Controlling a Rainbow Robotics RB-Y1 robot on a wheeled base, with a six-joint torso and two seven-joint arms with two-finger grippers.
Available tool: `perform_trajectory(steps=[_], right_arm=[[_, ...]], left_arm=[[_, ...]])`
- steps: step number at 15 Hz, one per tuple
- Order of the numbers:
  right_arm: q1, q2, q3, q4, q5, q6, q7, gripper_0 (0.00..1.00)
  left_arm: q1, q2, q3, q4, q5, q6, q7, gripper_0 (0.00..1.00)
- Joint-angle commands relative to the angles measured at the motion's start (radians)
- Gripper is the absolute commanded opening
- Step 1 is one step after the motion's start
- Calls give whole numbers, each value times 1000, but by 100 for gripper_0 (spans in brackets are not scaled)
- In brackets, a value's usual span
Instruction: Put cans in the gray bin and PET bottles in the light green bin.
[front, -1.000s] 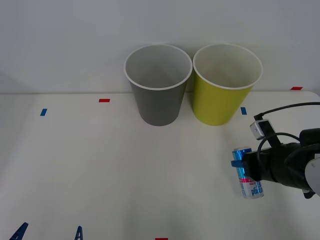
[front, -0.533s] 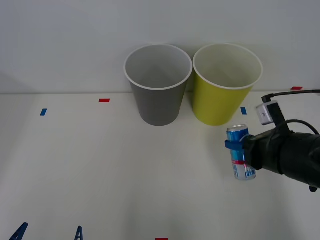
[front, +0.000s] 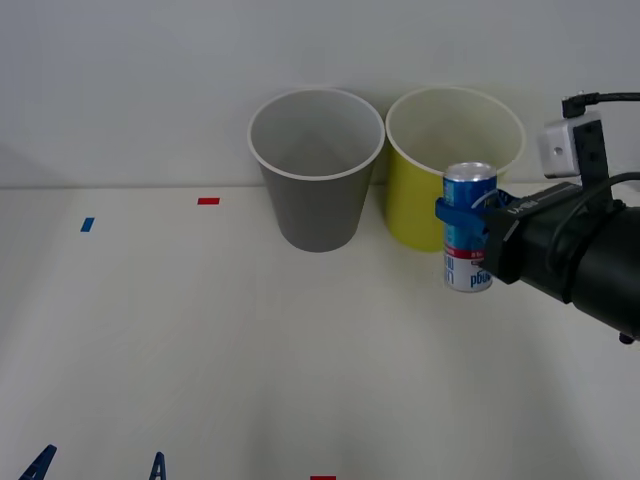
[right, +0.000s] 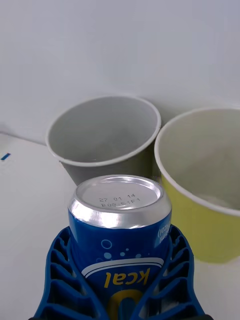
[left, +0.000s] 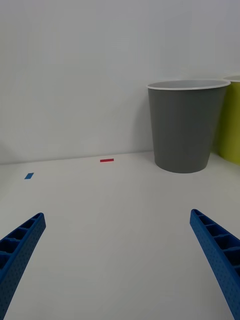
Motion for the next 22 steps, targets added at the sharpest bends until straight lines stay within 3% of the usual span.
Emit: perform_trajectory(steps=[1,3,12,15,18,22], right_arm=[[-170,79,19,89,28,-2,-11,0],[-264,119,19,157,51,-16,-6,0],[-483,136,73,323,28,-108,-11,0],[-502,107,145,407,51,-283,3,0],[-548,92,178,490,56,-364,12,0],[-587,53,301,651,79,-605,22,0]], left_arm=[[0,0,0,0,0,0,0,100],[0,0,0,0,0,0,0,100],[0,0,0,0,0,0,0,100],[0,0,0,0,0,0,0,100],[0,0,0,0,0,0,0,100],[0,0,0,0,0,0,0,100]])
